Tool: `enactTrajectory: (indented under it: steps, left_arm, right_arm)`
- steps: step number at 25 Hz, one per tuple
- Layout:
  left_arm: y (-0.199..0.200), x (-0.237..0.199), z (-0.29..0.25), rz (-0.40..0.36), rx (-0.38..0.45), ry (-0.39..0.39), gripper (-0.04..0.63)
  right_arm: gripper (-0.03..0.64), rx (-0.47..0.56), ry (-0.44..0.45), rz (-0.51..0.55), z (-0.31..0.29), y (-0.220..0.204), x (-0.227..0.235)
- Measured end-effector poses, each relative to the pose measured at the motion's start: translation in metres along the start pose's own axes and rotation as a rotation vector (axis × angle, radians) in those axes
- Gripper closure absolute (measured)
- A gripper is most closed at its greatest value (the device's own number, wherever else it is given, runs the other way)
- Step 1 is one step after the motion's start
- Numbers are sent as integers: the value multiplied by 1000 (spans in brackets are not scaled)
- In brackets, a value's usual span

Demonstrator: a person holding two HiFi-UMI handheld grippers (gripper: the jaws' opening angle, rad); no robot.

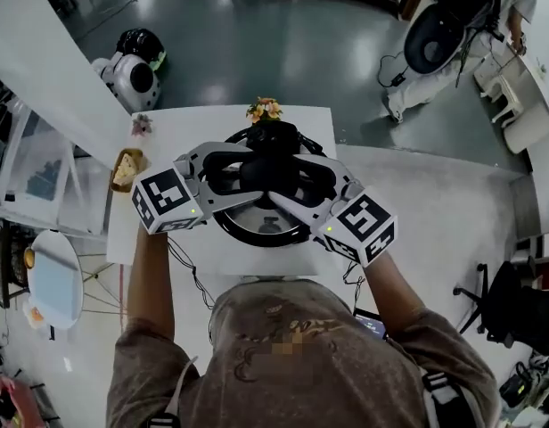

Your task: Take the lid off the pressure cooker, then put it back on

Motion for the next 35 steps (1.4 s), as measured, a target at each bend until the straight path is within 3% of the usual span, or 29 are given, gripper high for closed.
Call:
enactTrajectory:
  steps: [5, 12, 20, 26, 35]
  left_arm:
    - [-6, 14, 38, 25, -27, 81, 336]
    - [-23, 30, 90, 33, -24, 119, 336]
    - [-61, 31, 161, 49, -28, 54, 336]
    - [-111, 20, 223, 38, -6, -18, 336]
    - [-135, 15, 227, 41, 1, -59, 336]
  right_arm:
    - [353, -17, 81, 33, -24, 5, -27]
    - [353, -34, 100, 52, -59, 5, -69]
    - [351, -38, 60, -8, -123, 0, -121]
    - [351, -34, -7, -50, -194, -8, -159]
    - [353, -29, -40, -66, -213, -19, -158]
Point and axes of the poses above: the fingertips, and each gripper's own axes: z backward along the fingers, x to its right, y out of its top, the point moved 6 cm from there along z, backward along the fingers, and after that the axes turned 14 degrees about -z, right-handed, at the moved point
